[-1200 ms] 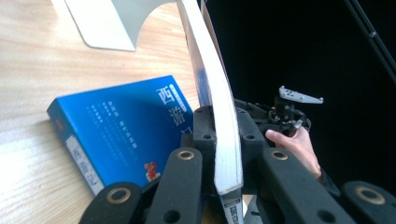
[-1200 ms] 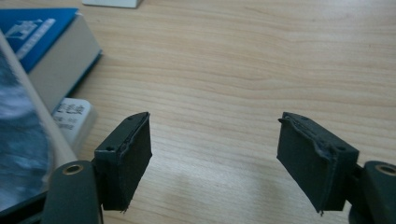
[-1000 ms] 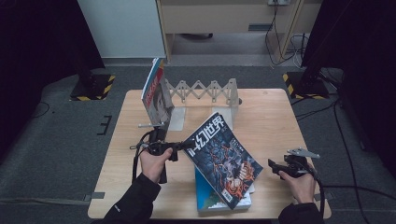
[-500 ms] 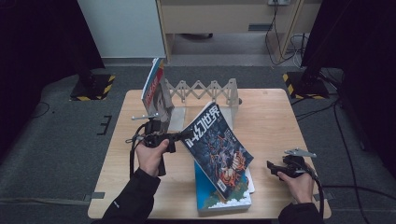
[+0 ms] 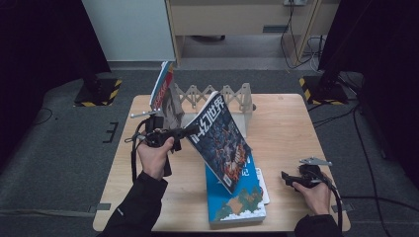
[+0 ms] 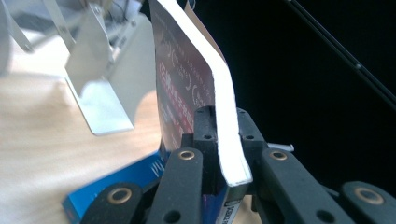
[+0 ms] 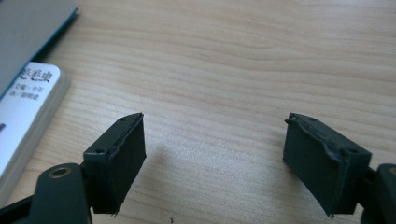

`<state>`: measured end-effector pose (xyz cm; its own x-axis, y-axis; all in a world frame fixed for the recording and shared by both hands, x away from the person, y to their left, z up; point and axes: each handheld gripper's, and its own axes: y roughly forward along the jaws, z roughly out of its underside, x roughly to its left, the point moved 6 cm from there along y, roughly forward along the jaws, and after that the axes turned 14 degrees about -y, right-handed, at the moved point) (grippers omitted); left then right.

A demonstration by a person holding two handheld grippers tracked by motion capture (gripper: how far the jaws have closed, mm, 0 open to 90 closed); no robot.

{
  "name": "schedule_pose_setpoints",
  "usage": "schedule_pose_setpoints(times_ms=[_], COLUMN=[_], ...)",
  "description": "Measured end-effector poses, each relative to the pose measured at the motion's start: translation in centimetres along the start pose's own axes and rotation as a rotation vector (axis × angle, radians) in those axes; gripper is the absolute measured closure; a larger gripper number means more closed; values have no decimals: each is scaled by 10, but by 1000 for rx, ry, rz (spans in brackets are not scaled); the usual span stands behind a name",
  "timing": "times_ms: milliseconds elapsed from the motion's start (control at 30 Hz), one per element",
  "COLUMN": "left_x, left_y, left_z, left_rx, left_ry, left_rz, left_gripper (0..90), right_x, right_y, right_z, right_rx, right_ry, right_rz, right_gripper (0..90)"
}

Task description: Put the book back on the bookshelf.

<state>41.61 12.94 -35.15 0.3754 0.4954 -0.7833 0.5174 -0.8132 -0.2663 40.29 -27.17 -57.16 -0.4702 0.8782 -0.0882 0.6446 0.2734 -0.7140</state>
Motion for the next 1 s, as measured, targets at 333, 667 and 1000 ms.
schedule_pose_setpoints(times_ms=[333,667,1000], left_x=[-5,-11,-16], left_y=[-23,-43,-63], left_z=[-30,-51,-72], left_rx=[-99,-169,-233], left_ry=[12,69,93], left_rz=[-8,-73,-109], left_gripper=[822,822,822], right_x=[6,7,8], right_y=[6,9,9], right_z=[2,3,3], right_rx=[-5,-14,-11], right_ry=[-62,-81,-82], right_rz=[18,35,34], right_gripper=[98,58,53])
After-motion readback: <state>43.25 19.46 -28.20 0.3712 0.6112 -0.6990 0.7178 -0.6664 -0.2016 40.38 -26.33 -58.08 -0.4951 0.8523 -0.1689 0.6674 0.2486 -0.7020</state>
